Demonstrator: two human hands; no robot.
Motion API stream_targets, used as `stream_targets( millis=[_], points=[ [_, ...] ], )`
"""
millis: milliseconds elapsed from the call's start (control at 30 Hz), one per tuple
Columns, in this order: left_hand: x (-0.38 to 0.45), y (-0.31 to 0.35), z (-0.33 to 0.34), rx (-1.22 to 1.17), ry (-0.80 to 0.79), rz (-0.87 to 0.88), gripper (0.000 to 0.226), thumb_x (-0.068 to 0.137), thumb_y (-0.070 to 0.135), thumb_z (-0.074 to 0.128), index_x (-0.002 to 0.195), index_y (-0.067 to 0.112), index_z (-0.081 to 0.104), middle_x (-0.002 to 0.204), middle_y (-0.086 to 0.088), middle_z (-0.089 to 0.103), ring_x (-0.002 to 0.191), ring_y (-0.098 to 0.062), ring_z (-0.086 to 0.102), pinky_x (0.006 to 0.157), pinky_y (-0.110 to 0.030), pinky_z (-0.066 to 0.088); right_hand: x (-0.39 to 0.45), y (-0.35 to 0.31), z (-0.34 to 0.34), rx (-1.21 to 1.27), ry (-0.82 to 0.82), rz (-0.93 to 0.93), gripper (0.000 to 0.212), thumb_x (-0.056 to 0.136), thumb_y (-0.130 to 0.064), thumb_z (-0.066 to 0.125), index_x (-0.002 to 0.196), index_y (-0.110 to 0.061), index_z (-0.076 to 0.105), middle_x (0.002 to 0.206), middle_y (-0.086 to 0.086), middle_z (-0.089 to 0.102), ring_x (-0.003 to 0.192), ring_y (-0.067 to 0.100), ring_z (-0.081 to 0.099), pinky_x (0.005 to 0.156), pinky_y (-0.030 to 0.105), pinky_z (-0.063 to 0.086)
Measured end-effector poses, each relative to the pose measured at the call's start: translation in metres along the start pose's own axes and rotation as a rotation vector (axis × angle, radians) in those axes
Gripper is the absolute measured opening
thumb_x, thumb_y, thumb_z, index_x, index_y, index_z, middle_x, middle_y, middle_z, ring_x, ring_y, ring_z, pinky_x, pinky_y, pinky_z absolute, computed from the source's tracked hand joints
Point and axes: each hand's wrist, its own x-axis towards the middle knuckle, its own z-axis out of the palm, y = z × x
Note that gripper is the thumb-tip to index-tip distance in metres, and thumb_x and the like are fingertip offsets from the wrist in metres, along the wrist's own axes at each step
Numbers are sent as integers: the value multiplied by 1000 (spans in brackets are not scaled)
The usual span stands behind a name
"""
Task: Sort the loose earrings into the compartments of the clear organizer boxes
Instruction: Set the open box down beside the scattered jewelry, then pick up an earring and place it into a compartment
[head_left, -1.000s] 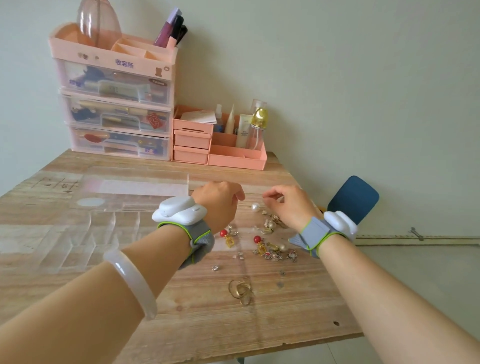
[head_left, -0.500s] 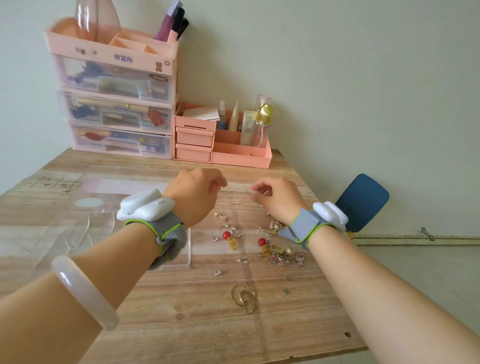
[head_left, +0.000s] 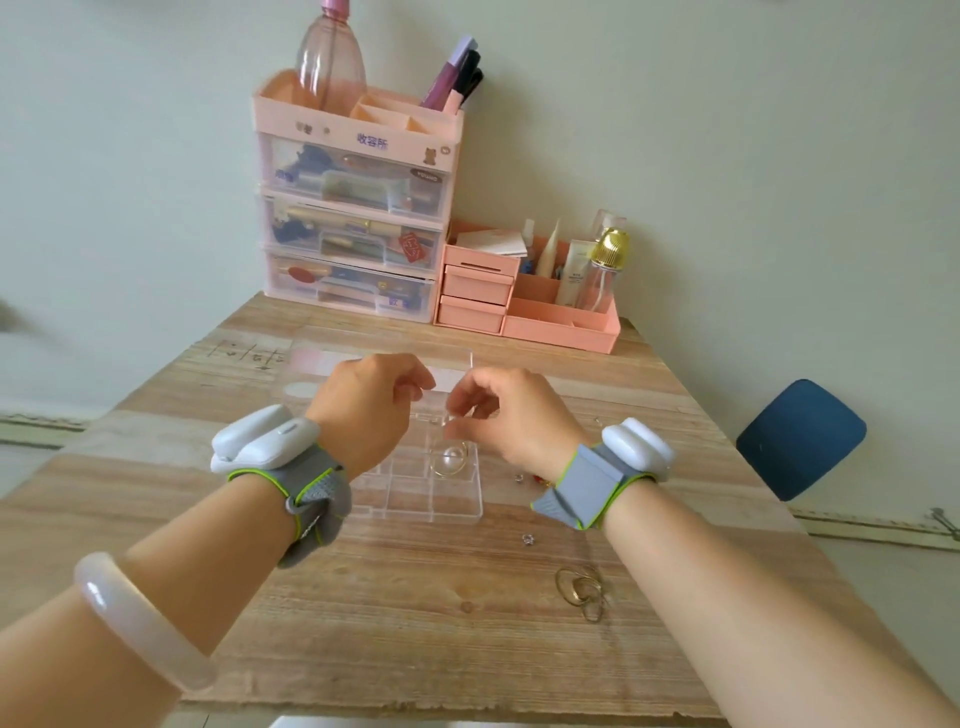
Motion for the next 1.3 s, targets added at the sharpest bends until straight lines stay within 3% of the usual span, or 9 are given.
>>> stream_targets(
  millis=[133,300,467,633,900,1133,1300],
  points=[
    [-3,-4,0,-3,-21,8,31,88,3,43,97,20,67,84,7,63,85,-12,58,79,-24,45,-3,3,1,-30,-8,36,10,76,-20,75,82,-14,71,68,-12,62,56,-5,51,53,5,37],
    [-7,-2,1,-1,-81,30,26,89,7,47,94,22,68,89,4,67,85,-16,61,79,-31,50,-7,7,-4,-22,37,52,6,81,-17,70,85,-17,74,71,-14,61,64,-1,52,58,3,38],
    [-10,4,4,90,-190,105,22,91,14,49,99,25,67,96,6,65,93,-14,57,85,-30,47,-11,13,-10,-34,71,77,12,85,-13,65,87,-20,73,72,-18,60,58,-7,53,52,2,38],
    [-11,6,9,107,-236,127,18,89,18,53,96,27,67,89,12,60,92,-13,53,86,-32,45,-18,22,-20,-38,149,105,14,85,-12,63,84,-22,72,73,-16,62,67,-3,55,61,1,40],
    [-6,14,7,236,-328,119,11,87,30,56,85,32,67,86,14,63,95,-13,54,93,-36,40,-29,36,-33,-45,196,175,14,83,-13,65,77,-25,69,70,-12,63,64,0,56,58,3,40],
    [-13,20,11,131,-198,147,15,89,26,52,90,28,67,86,11,62,95,-16,56,92,-39,43,-42,40,-43,-106,15,234,2,79,-23,71,79,-22,71,80,-2,68,67,5,55,63,15,42],
    [-16,23,16,71,-178,158,15,89,25,53,90,28,68,91,8,68,93,-17,58,90,-39,46,-45,41,-39,-150,-114,250,15,75,-31,74,86,-20,72,75,-5,65,65,4,52,64,22,41]
  ],
)
